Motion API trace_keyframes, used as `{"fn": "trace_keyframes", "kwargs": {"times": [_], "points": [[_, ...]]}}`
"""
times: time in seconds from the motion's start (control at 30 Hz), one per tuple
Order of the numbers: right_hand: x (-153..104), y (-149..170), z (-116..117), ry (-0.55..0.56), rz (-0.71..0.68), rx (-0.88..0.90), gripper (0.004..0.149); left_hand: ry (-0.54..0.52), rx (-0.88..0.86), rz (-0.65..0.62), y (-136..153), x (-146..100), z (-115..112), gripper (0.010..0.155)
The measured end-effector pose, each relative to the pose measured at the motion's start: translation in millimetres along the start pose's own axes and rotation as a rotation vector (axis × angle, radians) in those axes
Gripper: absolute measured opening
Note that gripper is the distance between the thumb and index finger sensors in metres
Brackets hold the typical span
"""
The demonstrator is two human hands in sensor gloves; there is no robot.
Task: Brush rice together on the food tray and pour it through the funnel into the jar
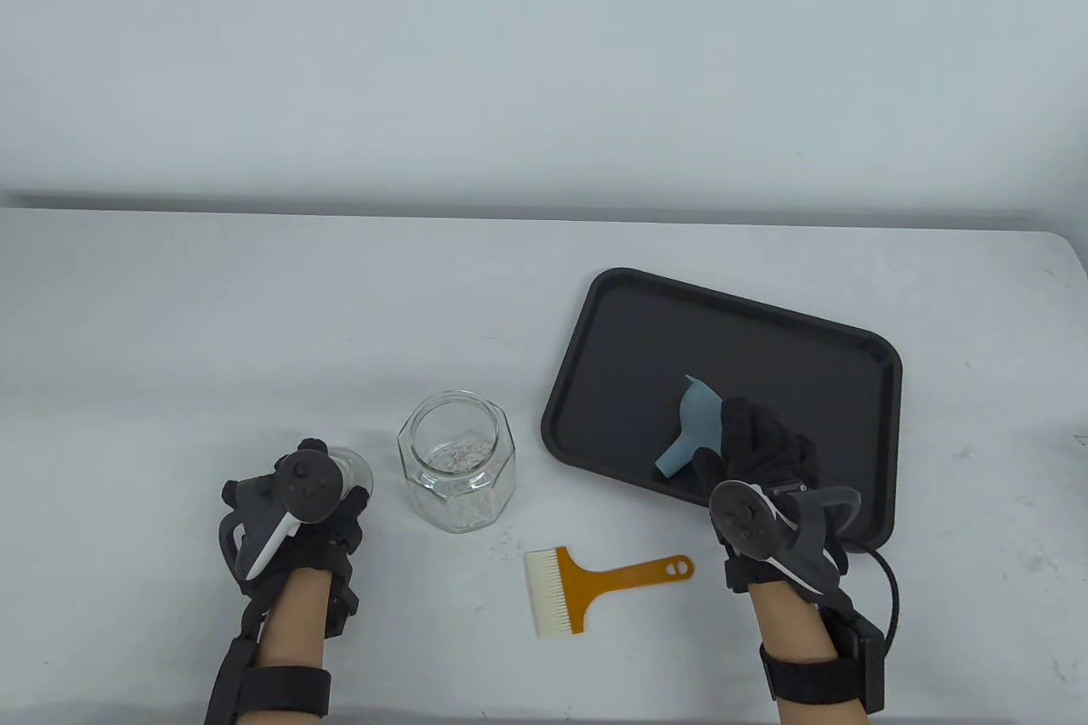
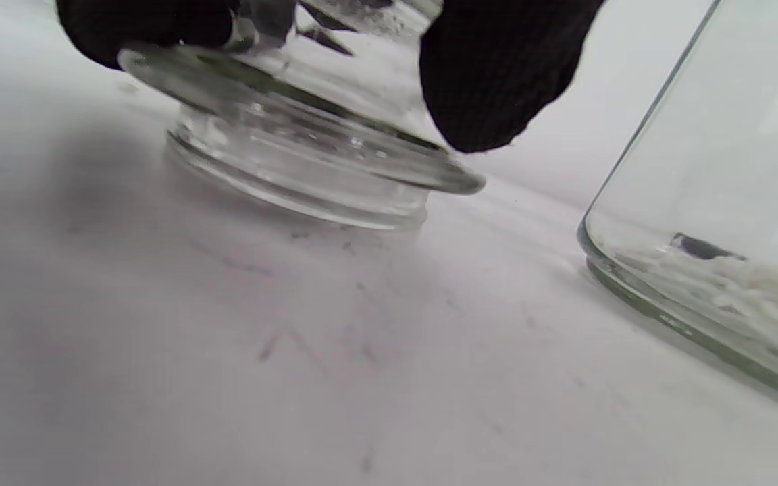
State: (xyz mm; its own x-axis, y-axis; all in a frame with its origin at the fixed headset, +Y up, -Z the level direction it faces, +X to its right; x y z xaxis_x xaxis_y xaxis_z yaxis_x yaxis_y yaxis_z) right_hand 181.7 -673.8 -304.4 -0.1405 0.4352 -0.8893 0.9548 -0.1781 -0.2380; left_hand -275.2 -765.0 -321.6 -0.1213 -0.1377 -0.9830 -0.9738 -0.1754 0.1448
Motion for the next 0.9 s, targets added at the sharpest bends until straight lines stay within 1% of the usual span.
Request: {"fn": "trace_keyframes", "kwargs": {"times": [0.13,0.33,0.5,0.57,0.63,0.7,0.73,0.77,0.87,0.9], "points": [[0,-2,-1,-0.007,-0.003,-0.008,0.065,0.015,-0.001,-0.004,-1,0,0,0.085],[0,-3,0,-0.018,-0.005,-0.007,0.066,-0.025,0.060,-0.022,-3,2,3,0.086],[0,-3,0,-0.019,-0.002,-0.009,0.066,-0.076,-0.008,-0.006,1,1,8,0.086],[0,-3,0,-0.017,-0.003,-0.013,0.066,-0.140,-0.037,-0.001,3,-3,18,0.086],[0,-4,-1,-0.013,-0.007,-0.025,0.066,-0.238,-0.102,-0.003,3,-9,33,0.086],[1,-5,0,-0.013,-0.016,-0.047,0.066,-0.361,-0.187,-0.026,0,-19,50,0.086],[2,-6,0,-0.014,-0.020,-0.058,0.066,-0.403,-0.214,-0.038,-1,-22,55,0.086],[2,-7,1,-0.016,-0.024,-0.068,0.066,-0.456,-0.248,-0.065,-5,-27,64,0.086],[3,-8,1,-0.016,-0.029,-0.070,0.066,-0.565,-0.298,-0.173,-23,-43,83,0.085],[3,-9,1,-0.015,-0.030,-0.071,0.066,-0.579,-0.304,-0.198,-28,-46,87,0.085]]}}
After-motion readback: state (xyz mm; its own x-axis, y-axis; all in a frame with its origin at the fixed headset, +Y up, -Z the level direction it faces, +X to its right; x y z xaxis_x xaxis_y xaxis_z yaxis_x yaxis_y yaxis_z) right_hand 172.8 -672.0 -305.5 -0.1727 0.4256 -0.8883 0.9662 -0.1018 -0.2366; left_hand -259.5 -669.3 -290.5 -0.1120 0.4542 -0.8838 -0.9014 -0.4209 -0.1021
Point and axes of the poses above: the tracker on the back of each hand, its own y axis roughly to the little-finger side, its own x axis roughly from the wrist to the fingertips, z = x × y, the point moved 3 cm from there along x, roughly from the wrist to the fingertips, and after that the axes turned 8 degrees about x, right-handed, at the moved point
